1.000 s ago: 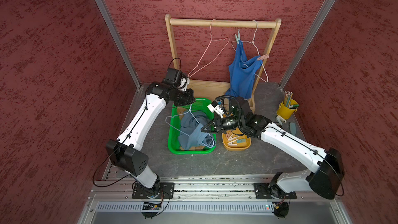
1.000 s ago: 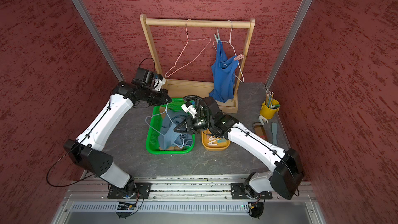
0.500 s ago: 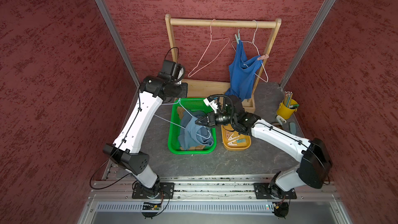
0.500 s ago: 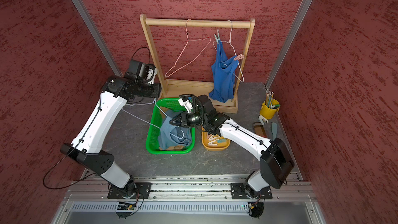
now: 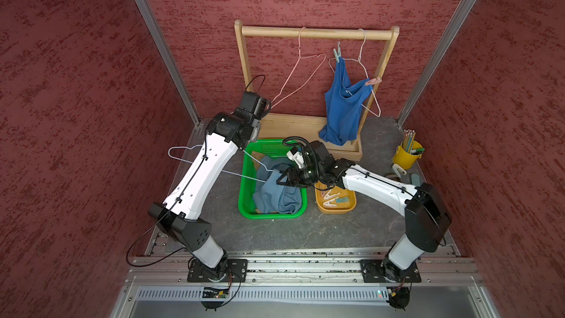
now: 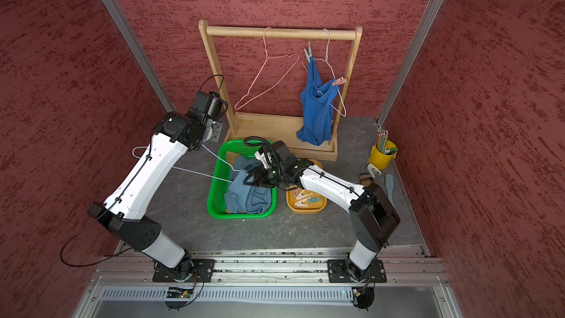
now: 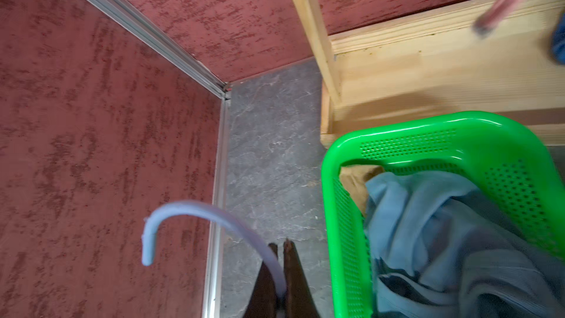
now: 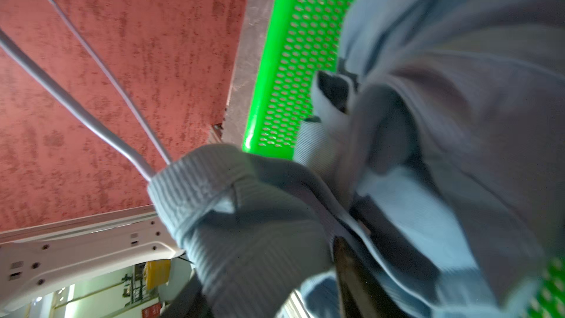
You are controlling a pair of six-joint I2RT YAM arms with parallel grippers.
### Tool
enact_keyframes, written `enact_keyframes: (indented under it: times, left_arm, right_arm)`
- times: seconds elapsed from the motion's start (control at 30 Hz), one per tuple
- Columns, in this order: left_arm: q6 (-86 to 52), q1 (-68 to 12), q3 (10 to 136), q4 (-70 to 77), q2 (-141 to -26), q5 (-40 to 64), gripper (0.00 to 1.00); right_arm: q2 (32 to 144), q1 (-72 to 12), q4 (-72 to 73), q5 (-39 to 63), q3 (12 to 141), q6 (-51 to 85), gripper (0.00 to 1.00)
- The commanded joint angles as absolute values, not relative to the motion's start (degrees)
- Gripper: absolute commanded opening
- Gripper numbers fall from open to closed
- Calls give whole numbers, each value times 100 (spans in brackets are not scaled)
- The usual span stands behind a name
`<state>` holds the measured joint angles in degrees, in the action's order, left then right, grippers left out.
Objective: Remove the clothespins securing tank tops to the hanger
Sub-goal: Remove the tank top from the hanger, then place the tank top in the basket.
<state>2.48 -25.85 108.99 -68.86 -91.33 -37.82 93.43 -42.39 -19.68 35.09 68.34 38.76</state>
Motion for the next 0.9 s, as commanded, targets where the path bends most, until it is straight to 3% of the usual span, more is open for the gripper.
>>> enact_keyframes:
  times: [0.0,0.1,0.13,0.17,0.23,0.37,0.5,0.6,0.87]
  left_arm:
    - [515,-2633,10638,-6732,-8793,-4496,0]
    - [573,-2715,10343,-6702,-8585,-4865,0]
    - [587,-2707,10293,-6689,-8517,-4923,0]
    - [590,-2694,10241,-6678,-8434,-4952,0]
    - [517,-2667,10241,-6730,-8292,-4721,0]
    - [433,-2620,9936,-6493,-7748,-3067,0]
    - [31,-2574,9717,-6293,-7493,-2305,0]
    - [-82,-2618,9714,-6323,-7644,-2295,0]
    - [14,-2635,9412,-5731,-7755,-2459,0]
  right_arm:
    - [8852,-4193,-2507,3006,6542,3806,64]
    - [8645,-4187,-2660,2818,6443,3902,71]
    - [8587,-4187,-2695,2758,6434,3951,78]
    - [8533,-4189,-2707,2701,6435,4012,99]
    - [8429,-4193,-2722,2464,6517,4123,99]
    - [7938,-4277,-2557,1454,6782,4326,99]
    - [7838,-4383,-2105,1842,7025,4528,99]
    - [7972,-4806,-2174,2103,7525,4256,98]
    - [8262,-5641,-2539,2705,7996,4148,74]
